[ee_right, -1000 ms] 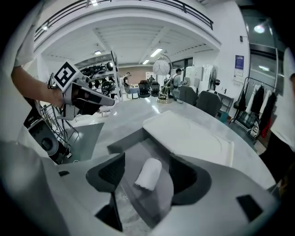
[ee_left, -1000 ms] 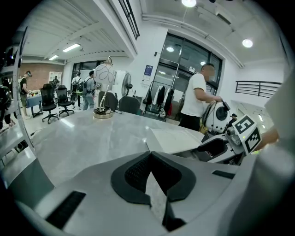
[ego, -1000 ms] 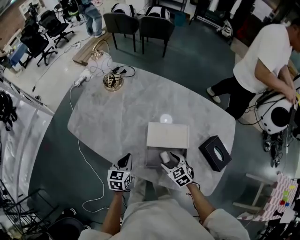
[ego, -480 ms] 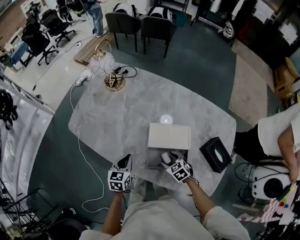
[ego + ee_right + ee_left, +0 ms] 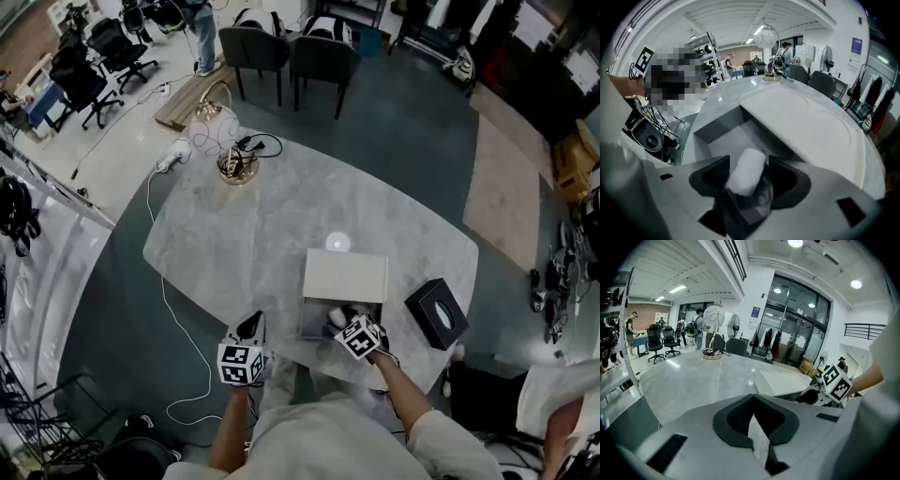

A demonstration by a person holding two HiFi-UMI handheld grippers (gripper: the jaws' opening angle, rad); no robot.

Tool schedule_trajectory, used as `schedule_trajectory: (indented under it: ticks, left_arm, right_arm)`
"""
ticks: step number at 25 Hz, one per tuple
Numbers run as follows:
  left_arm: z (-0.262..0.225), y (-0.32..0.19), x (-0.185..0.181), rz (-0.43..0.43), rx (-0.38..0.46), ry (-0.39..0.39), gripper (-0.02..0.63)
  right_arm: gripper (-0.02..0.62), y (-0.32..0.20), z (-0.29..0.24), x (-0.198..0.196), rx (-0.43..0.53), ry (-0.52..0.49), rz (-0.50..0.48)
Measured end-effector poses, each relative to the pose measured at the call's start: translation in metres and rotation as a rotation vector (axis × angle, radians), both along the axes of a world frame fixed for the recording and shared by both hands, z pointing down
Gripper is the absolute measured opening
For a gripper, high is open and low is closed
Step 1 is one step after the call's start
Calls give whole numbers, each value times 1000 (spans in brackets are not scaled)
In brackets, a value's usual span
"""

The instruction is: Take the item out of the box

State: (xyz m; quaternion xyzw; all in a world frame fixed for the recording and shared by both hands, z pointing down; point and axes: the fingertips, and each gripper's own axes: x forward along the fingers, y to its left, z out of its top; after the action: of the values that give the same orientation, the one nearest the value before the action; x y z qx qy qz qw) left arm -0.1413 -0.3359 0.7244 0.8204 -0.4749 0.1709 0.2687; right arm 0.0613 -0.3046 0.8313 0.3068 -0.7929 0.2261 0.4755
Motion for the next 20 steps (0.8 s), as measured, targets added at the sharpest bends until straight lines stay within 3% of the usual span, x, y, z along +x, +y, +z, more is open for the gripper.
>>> schedule_trajectory:
  ticks: [20]
  left_arm:
    - [-2,3,-9,-21,5,-5,14]
  right_arm:
    - [186,9,22,-5,-95,21,-41]
